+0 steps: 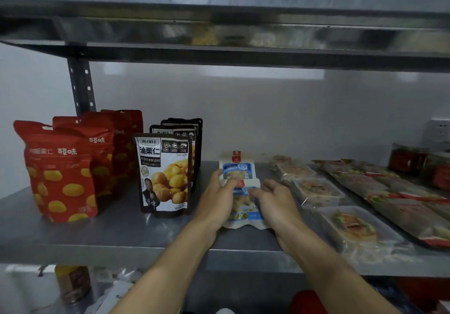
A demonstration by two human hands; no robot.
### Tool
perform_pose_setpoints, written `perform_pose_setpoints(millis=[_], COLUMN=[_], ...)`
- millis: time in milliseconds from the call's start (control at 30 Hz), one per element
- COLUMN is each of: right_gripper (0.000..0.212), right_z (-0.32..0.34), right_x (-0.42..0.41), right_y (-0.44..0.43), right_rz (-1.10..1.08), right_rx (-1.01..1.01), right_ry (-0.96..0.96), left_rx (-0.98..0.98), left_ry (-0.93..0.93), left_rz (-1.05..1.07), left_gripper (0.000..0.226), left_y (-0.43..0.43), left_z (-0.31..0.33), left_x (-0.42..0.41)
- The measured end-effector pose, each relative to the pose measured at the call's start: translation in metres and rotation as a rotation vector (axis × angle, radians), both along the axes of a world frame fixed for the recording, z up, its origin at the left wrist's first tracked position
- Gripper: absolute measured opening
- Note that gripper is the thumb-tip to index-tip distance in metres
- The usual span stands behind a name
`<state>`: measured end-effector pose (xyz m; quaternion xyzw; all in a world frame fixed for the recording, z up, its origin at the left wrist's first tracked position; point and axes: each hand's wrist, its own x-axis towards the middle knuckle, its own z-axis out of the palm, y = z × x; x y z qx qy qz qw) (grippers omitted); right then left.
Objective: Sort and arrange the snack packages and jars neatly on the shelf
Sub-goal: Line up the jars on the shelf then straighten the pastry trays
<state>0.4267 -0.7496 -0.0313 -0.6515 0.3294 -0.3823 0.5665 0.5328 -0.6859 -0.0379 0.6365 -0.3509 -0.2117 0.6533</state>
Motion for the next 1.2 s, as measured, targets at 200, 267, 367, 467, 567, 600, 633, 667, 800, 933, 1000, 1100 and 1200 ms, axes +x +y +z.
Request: perform_pose_setpoints(millis=[200,267,367,467,567,600,633,667,800,933,1000,1100,1200], right_gripper=[0.030,0.024,0.033,0.040,0.042,0.045,0.047,0.048,0.054,0.059,0.073,0.074,0.072], right_z=[0.002,0.003,0.010,0.015,0.016,0.017,0.018,0.019,0.021,0.008,-0.001,-0.011,-0.015], right_x=[-0.001,-0.003,-0.010,-0.018,-0.012,-0.006,0.000,0.008,0.039,0.061,0.071,0.082,0.083], right_y=[0.004,0.005,0.016,0.028,0.043,0.049,0.055,0.061,0.092,0.114,0.122,0.116,0.111], right_rz=[-0.002,-0.006,-0.050,-0.147,-0.177,-0.164,-0.147,-0.121,0.007,0.054,0.051,-0.010,0.004], right_rx=[-0.041,-0.069,-0.192,-0.437,-0.515,-0.492,-0.463,-0.442,-0.330,-0.279,-0.268,-0.328,-0.363], right_ry=[0.016,0.031,0.075,0.065,0.022,-0.001,-0.021,-0.043,-0.085,-0.063,0.012,0.094,0.134], left_rx=[0.024,0.045,0.091,0.063,-0.014,-0.044,-0.076,-0.103,-0.170,-0.056,0.027,0.103,0.133], left_ry=[-0.038,-0.083,-0.232,-0.413,-0.565,-0.601,-0.617,-0.614,-0.497,-0.364,-0.311,-0.341,-0.374], left_rz=[0.016,0.026,0.065,0.099,0.195,0.238,0.277,0.325,0.511,0.563,0.517,0.351,0.187], left_gripper=[0.035,0.034,0.039,0.041,0.031,0.024,0.017,0.011,0.011,0.038,0.052,0.067,0.059], left_y=[-0.002,0.000,0.007,0.025,0.052,0.062,0.073,0.084,0.124,0.146,0.151,0.152,0.151], left_z=[-0.004,-0.002,0.004,0.012,0.020,0.021,0.022,0.023,0.024,0.017,0.010,0.000,-0.004], left_x=[0.001,-0.002,-0.011,-0.027,-0.040,-0.041,-0.040,-0.038,-0.005,0.033,0.047,0.064,0.068])
